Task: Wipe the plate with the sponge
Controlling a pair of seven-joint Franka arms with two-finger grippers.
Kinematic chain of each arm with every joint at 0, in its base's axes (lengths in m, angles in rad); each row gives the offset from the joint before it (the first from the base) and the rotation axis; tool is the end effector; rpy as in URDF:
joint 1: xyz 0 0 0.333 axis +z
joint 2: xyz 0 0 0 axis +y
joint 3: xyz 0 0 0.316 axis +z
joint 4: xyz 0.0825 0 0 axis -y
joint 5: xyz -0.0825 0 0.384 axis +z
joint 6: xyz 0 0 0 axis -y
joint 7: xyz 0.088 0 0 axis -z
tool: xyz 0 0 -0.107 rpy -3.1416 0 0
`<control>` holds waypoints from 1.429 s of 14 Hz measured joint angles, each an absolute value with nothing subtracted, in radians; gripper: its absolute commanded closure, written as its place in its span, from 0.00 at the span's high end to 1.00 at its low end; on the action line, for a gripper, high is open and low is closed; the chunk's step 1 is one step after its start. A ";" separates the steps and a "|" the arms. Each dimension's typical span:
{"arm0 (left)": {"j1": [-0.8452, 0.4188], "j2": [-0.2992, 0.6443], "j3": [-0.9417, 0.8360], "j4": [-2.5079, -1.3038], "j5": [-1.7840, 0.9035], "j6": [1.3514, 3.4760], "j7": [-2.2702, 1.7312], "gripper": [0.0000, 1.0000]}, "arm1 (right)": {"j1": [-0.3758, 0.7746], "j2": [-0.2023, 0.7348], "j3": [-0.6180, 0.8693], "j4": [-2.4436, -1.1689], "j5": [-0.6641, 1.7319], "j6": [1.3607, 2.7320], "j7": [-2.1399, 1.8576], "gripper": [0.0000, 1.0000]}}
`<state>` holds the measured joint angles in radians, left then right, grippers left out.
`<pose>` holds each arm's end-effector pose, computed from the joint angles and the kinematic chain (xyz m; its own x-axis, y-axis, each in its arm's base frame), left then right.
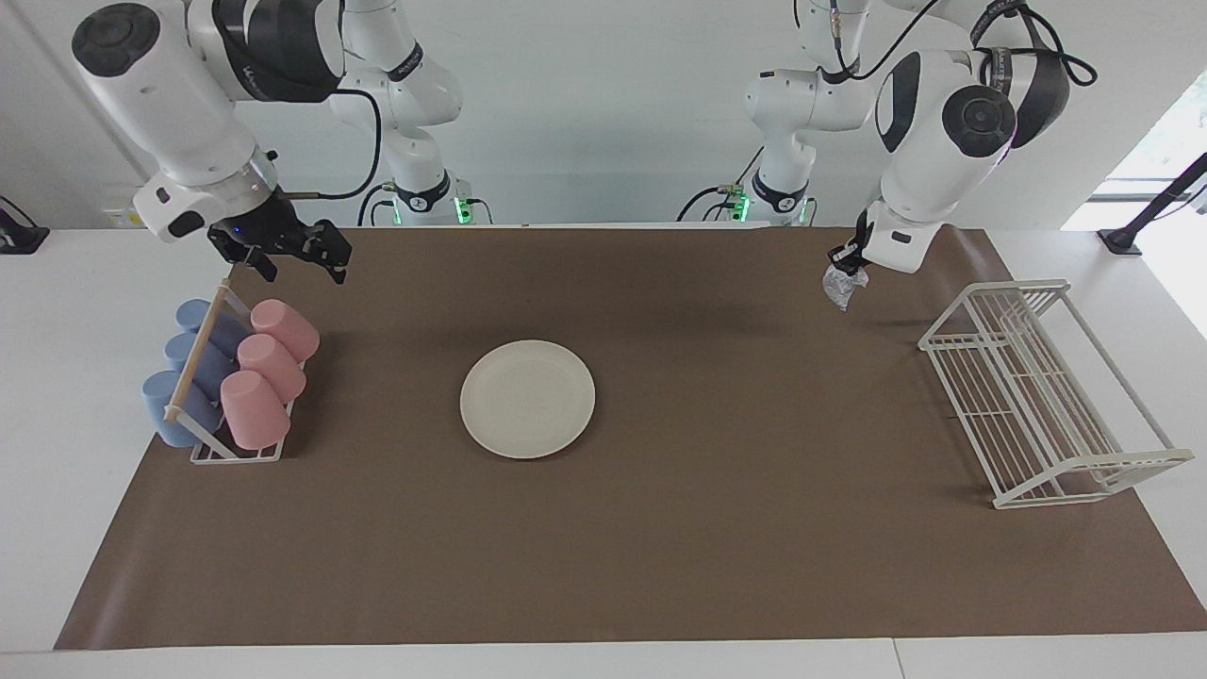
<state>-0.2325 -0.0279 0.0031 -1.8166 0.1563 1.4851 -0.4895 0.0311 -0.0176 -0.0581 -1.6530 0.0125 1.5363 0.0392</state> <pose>0.5092 -0.1006 0.5217 0.9440 0.2686 -0.1915 0.2113 -0.9382 -0.2741 0.5423 -0.0135 0.5928 0.9929 -0.0655 -0.0994 -0.0668 -0.9977 -0.0096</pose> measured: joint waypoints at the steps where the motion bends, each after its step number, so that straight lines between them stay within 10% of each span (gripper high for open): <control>1: -0.249 -0.021 0.000 -1.802 0.240 1.466 -0.490 0.00 | 0.032 -0.037 -0.058 -1.663 0.010 1.535 0.035 1.00; 20: -0.224 0.300 0.011 -1.787 1.106 1.659 -0.710 0.00 | 0.031 -0.058 -0.088 -1.710 0.003 1.579 -0.035 1.00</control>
<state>-0.2244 0.2995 0.0108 -1.7869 1.1056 1.6589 -0.7097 0.0308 -0.0584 -0.0883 -1.7099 0.0035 1.5787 -0.0350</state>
